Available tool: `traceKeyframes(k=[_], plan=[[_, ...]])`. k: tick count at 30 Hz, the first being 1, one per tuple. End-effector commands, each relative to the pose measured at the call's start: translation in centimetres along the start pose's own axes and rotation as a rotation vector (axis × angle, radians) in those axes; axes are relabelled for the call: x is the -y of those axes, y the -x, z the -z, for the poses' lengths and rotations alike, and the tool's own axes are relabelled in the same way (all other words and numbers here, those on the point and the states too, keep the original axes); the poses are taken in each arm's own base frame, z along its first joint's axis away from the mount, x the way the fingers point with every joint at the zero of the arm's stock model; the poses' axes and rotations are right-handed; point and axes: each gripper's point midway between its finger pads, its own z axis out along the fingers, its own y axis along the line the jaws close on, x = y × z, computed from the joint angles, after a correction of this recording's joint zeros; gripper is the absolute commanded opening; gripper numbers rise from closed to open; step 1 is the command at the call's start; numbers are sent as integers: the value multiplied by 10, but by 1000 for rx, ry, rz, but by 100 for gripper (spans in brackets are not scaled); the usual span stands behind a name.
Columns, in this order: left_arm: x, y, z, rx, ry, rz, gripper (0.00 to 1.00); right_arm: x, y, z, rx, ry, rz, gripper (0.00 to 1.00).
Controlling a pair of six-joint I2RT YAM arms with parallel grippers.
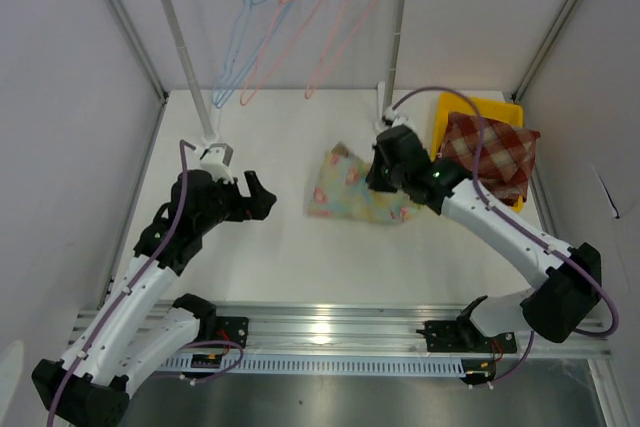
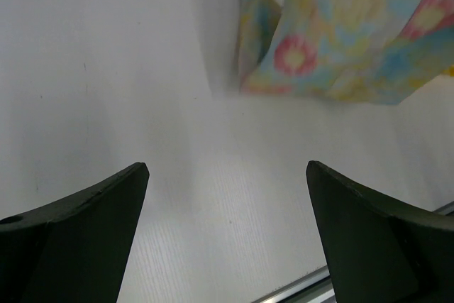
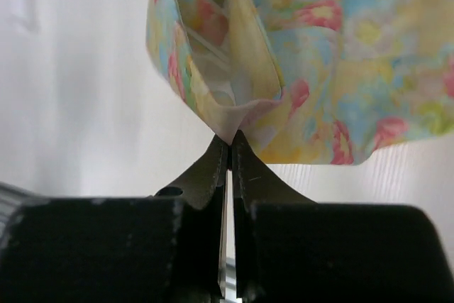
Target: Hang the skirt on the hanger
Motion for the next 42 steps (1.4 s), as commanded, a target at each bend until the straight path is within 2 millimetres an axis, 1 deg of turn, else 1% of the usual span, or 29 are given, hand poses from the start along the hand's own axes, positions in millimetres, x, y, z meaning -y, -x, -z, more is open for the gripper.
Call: traceKeyframes(k=[1,2,3,4,5,6,7,9,10,12,13,14,16,18,20,22,23,25,26,27,28,30,31,34,35,37,38,41,42], plan=[[4,-3,-4,-16,-6,70,99,-14,-69,-11,-82,38,-10,0],[1,-13,-9,-47,5,102,99,-15,-90,-15,-117,36,-1,0],[0,-18,-12,-61,7,119,99,-7,-121,-22,-168,15,-1,0],[3,-20,-16,-63,-10,135,99,-12,-146,-23,-208,20,24,0],[-2,-40,-22,-105,-6,158,99,-11,-163,-24,-236,20,30,0],[2,-46,-24,-124,-23,198,99,-9,-182,-26,-268,23,27,3],[2,-51,-26,-133,-31,218,99,-15,-197,-22,-289,39,52,9],[2,-71,-33,-166,-52,269,99,-14,-207,-17,-288,22,82,24],[0,-79,-35,-181,-48,284,99,-15,-208,-14,-286,16,86,44],[-2,-88,-38,-196,-47,303,99,-20,-209,0,-283,30,115,57],[-5,-92,-40,-201,-37,305,99,-26,-200,5,-255,40,120,64],[-8,-97,-40,-208,-28,312,98,-28,-199,13,-253,45,140,66],[-9,-99,-41,-212,-20,325,97,-44,-181,29,-208,80,150,70],[-11,-99,-41,-207,-8,331,94,-54,-171,33,-182,89,166,69],[-14,-96,-41,-192,11,336,91,-65,-155,33,-138,88,196,66],[-15,-98,-41,-197,21,338,88,-66,-152,22,-140,51,238,63],[-16,-99,-42,-204,24,340,87,-74,-137,23,-111,52,261,63],[-18,-104,-41,-226,42,348,83,-82,-130,10,-103,55,297,64],[-22,-102,-39,-209,65,357,80,-95,-124,5,-107,113,318,64],[-24,-101,-37,-199,78,363,80,-97,-123,-4,-124,116,327,64],[-26,-101,-35,-192,93,376,80,-90,-126,-24,-155,79,340,63],[-32,-94,-28,-146,123,386,78,-95,-118,-38,-154,86,388,63],[-34,-95,-24,-143,139,398,77,-93,-121,-56,-181,83,392,65],[-37,-86,-14,-87,158,428,76,-115,-126,-74,-237,176,437,68],[-44,-88,-10,-80,197,436,76,-114,-141,-90,-280,155,472,68],[-46,-79,0,-25,213,458,77,-127,-141,-100,-280,159,522,69],[-50,-81,4,-25,231,466,77,-126,-157,-112,-313,142,552,70],[-49,-72,14,33,220,478,78,-136,-163,-123,-311,141,578,71],[-47,-70,18,42,209,477,79,-131,-170,-133,-318,106,595,72]])
